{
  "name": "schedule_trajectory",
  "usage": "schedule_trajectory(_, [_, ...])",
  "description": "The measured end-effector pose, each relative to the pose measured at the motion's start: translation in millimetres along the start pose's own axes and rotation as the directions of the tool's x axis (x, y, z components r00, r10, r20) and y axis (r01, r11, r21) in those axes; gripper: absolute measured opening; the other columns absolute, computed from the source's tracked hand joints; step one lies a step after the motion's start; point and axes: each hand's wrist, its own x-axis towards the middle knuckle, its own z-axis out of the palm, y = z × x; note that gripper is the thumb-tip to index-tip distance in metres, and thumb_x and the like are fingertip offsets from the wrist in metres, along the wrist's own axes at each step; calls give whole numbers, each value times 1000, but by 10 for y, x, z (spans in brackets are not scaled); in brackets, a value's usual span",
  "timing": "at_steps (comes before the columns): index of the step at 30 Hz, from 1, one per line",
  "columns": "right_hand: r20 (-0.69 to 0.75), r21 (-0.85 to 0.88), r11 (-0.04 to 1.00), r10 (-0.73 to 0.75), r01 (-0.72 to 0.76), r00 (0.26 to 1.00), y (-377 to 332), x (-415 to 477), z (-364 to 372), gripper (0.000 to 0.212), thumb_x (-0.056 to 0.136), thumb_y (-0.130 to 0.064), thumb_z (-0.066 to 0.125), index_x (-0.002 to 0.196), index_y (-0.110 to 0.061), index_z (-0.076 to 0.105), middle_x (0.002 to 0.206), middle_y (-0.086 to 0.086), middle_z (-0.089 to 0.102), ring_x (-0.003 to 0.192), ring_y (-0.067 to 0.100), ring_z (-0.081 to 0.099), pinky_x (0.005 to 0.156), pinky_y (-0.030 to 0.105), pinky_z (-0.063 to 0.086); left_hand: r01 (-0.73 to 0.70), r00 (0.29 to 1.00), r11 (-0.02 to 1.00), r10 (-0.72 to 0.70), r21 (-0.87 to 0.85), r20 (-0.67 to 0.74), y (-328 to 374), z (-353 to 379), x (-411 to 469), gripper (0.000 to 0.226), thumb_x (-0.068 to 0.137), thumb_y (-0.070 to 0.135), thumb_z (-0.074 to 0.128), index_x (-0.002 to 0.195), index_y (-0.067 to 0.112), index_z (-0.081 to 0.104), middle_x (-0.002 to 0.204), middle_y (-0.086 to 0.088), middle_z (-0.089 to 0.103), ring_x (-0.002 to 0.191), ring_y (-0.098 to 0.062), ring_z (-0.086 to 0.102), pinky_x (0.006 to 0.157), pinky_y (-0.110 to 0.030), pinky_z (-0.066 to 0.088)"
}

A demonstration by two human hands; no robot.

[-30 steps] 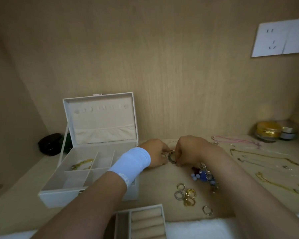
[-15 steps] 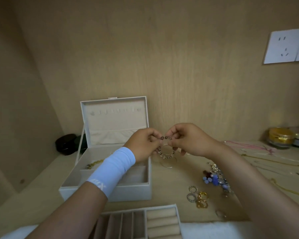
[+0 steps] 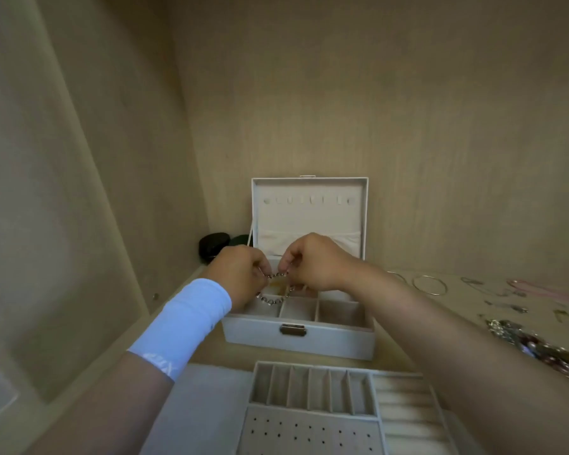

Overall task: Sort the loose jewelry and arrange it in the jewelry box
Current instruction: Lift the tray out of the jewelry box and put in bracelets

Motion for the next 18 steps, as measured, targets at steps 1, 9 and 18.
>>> schedule_trajectory(1, [28, -21, 1000, 4, -4, 1000, -39, 34, 74, 18, 80, -1, 71, 92, -13, 77, 85, 5, 75, 75, 20, 73, 74, 33, 61, 8, 1000, 1000, -8, 31, 3, -52, -1, -26, 20, 84, 7, 58, 85, 22, 72, 80, 7, 68, 80, -14, 65, 78, -22, 50])
schedule_trajectory(9, [122, -285, 959, 30, 6, 992, -51, 153, 447, 9, 84, -28, 71, 86, -28, 79, 94, -6, 75, 92, 17, 67, 82, 33, 56, -15, 996, 979, -3, 203, 85, -240, 115, -86, 22, 87, 12, 58, 97, 22, 75, 105, -3, 70, 99, -23, 64, 89, -27, 50])
schedule_trajectory(18, [69, -275, 958, -62, 79, 996, -22, 45, 207, 15, 87, -26, 68, 97, -28, 79, 100, -11, 74, 95, 13, 66, 88, 37, 56, -28, 994, 978, 5, 208, 113, -120, 106, 0, 17, 87, 31, 64, 101, 24, 72, 104, 2, 69, 98, -20, 64, 90, -34, 53])
